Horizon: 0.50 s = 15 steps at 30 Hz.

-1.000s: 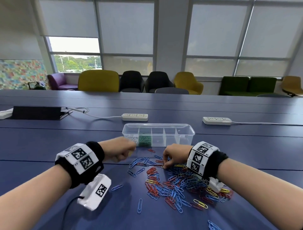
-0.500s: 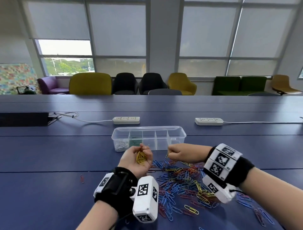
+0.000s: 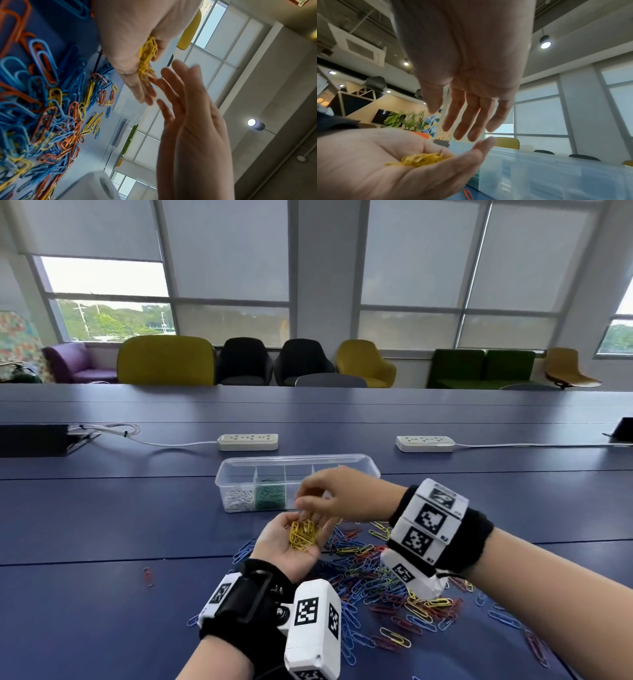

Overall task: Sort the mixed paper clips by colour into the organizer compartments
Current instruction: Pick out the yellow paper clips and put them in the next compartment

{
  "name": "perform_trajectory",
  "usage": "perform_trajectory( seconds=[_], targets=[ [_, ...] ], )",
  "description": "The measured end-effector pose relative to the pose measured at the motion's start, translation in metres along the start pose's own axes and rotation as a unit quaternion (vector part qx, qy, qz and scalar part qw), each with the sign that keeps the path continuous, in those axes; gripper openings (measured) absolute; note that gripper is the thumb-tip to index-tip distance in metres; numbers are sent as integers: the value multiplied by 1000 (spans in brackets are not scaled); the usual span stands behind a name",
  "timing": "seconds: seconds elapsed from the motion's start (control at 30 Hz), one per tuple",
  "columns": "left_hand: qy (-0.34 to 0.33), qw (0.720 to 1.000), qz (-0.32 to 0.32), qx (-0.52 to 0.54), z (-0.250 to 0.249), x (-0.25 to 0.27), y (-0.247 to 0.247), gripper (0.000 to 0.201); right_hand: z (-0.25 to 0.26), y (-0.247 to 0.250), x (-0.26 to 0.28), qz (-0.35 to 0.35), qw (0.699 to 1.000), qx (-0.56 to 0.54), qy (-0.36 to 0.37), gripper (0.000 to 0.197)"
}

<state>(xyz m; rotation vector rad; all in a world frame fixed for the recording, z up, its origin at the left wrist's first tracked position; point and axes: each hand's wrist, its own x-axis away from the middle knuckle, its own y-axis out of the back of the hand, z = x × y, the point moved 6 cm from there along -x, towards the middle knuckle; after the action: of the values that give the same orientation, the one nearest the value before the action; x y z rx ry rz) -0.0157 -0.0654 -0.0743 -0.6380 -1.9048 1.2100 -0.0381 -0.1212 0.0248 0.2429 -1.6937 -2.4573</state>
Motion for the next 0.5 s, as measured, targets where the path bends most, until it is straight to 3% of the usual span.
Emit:
perform_trajectory(
  seconds=[0.1,0.33,0.5],
  targets=[
    [15,998,22,54,-2,-1,-1,45,-27,15,10,-63,997,-2,-35,25],
    [-13,997,-31,67,-7,-2,6,39,-66,-33,23,154,979,49,-124,28],
    [-19,998,-40,54,-8,2,9,40,-69,-42,21,148,977,95,-119,19]
  ],
)
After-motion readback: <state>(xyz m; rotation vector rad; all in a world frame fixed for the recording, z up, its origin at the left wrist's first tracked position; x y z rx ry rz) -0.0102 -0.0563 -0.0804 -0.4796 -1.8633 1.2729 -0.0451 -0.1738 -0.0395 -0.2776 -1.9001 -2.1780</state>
